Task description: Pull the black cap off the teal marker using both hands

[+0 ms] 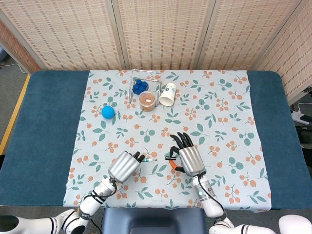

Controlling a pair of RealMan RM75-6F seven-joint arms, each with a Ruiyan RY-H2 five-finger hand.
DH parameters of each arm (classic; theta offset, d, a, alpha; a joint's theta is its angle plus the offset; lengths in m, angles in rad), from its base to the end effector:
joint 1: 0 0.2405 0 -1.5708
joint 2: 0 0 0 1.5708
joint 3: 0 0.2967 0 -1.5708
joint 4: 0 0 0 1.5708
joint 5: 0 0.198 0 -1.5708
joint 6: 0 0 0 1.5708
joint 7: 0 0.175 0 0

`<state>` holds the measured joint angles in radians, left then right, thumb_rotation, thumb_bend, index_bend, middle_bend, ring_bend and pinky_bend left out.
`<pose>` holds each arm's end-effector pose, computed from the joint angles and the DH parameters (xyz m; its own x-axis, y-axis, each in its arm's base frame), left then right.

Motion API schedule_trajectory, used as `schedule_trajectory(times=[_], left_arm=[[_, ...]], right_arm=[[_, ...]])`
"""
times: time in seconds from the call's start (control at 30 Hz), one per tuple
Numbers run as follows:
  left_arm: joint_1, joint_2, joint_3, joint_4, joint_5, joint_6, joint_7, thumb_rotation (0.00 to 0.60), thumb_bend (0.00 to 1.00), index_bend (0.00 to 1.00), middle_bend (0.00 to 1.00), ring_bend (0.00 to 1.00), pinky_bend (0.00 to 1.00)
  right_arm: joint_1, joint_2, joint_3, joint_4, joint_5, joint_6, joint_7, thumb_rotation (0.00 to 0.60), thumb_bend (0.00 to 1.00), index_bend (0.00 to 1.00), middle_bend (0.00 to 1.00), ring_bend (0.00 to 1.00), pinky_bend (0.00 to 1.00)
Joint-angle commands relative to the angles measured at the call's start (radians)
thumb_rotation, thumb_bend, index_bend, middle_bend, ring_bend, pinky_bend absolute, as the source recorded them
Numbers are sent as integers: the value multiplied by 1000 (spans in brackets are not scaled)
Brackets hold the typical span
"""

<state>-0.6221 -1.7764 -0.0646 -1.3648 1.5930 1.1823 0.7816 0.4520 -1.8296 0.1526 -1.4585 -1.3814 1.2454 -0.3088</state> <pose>-0.1311 0.3134 -0.0736 0.7033 -0.2330 0.6716 0.4395 -0.6000 -0.6685 -0.1720 -0.3045 -0.0645 0.1820 -0.1561 0.9708 -0.9451 -0.3002 0.1289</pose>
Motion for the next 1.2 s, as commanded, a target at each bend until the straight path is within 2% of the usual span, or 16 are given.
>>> schedule_trajectory(times=[0.03,0.17,0.27,0.4,0.6,0.7,0.87,0.93,1.1,1.17,1.2], left_arm=[[10,4,12,62,-15,-9,-54,600,537,892,990,889,1000],[13,-2,19,98,-20,-14,-87,600,536,886,975,889,1000],[14,-20,17,170,-41,-33,-116,600,528,867,945,886,1000],[8,-23,17,194,-43,-42,-140,600,519,797,853,882,1000],[8,-15,19,210,-58,-57,-166,600,514,567,631,862,1000],[7,6,24,183,-67,-77,-176,600,496,463,515,829,999],[6,41,30,125,-76,-96,-195,600,461,289,250,777,988],[5,54,32,103,-74,-94,-204,600,447,230,176,764,986],[9,89,32,44,-75,-87,-210,600,430,174,132,748,979],[15,111,27,0,-79,-76,-224,600,424,139,107,701,964],[18,126,25,-26,-82,-72,-237,600,421,119,90,644,933]], right_arm=[[-5,5,-5,15,13,-11,14,600,475,749,114,0,0],[-5,-4,-7,34,27,-25,28,600,475,742,114,0,0],[15,-73,-12,121,58,-74,18,600,475,696,114,0,0],[42,-151,-4,203,61,-96,14,600,475,617,115,0,0],[76,-212,-4,289,67,-151,22,600,475,506,113,0,0],[78,-224,-5,300,57,-139,17,600,475,389,99,0,0],[72,-202,-1,259,66,-133,-10,600,406,167,65,0,0],[68,-181,2,226,63,-122,-20,600,389,123,62,0,0],[56,-106,11,121,59,-98,-37,600,363,48,46,0,0],[47,-58,12,58,52,-80,-47,600,353,22,36,0,0],[40,-31,9,26,45,-72,-50,600,346,14,36,0,0]])
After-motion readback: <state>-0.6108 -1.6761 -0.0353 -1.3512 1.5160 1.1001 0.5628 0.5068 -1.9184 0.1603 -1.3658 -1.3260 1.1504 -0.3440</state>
